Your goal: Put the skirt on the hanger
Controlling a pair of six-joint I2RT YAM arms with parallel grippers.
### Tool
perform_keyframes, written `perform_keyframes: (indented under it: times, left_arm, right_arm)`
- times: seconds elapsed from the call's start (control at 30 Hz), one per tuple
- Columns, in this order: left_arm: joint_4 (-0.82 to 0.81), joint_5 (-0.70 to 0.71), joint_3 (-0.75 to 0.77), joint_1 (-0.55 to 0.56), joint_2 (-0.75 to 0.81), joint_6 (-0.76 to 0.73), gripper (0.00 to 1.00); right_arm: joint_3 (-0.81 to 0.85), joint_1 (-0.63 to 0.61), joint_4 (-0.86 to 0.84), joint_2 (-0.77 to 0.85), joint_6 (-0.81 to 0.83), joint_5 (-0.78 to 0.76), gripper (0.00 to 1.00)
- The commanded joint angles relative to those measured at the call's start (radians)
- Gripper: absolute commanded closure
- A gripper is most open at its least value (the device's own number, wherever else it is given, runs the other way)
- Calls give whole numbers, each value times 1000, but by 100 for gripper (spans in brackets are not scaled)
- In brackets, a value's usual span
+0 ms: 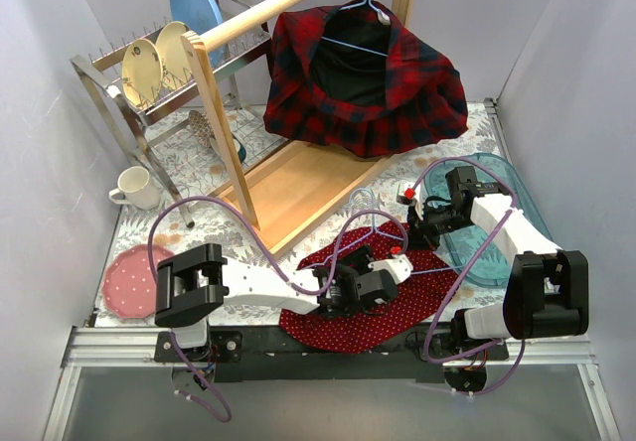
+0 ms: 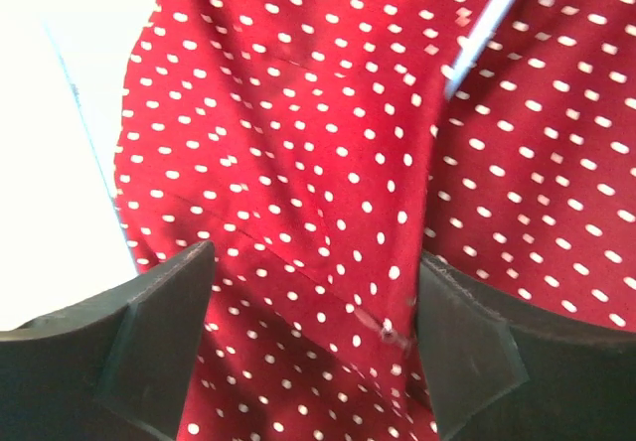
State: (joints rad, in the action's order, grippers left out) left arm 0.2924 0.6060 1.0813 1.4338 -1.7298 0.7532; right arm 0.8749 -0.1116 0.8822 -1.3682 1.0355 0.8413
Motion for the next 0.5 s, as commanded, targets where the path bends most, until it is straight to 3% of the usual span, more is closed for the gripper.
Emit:
perform_keyframes:
  times: [0.0, 0.13, 0.3, 0.47]
  left_arm:
    - [-13, 121, 2, 0, -19, -38, 35]
    - [51, 130, 14, -3, 13, -29, 43]
    - [90, 77, 6, -52, 99, -6, 46]
    - [76, -38, -30, -141, 148, 8, 66]
  right_arm:
    - [9, 3, 31, -3, 40, 38, 99]
    - [9, 3, 29, -8, 40, 33, 99]
    - [10, 3, 20, -12, 28, 9, 99]
    - [9, 4, 18, -5, 24, -10, 99]
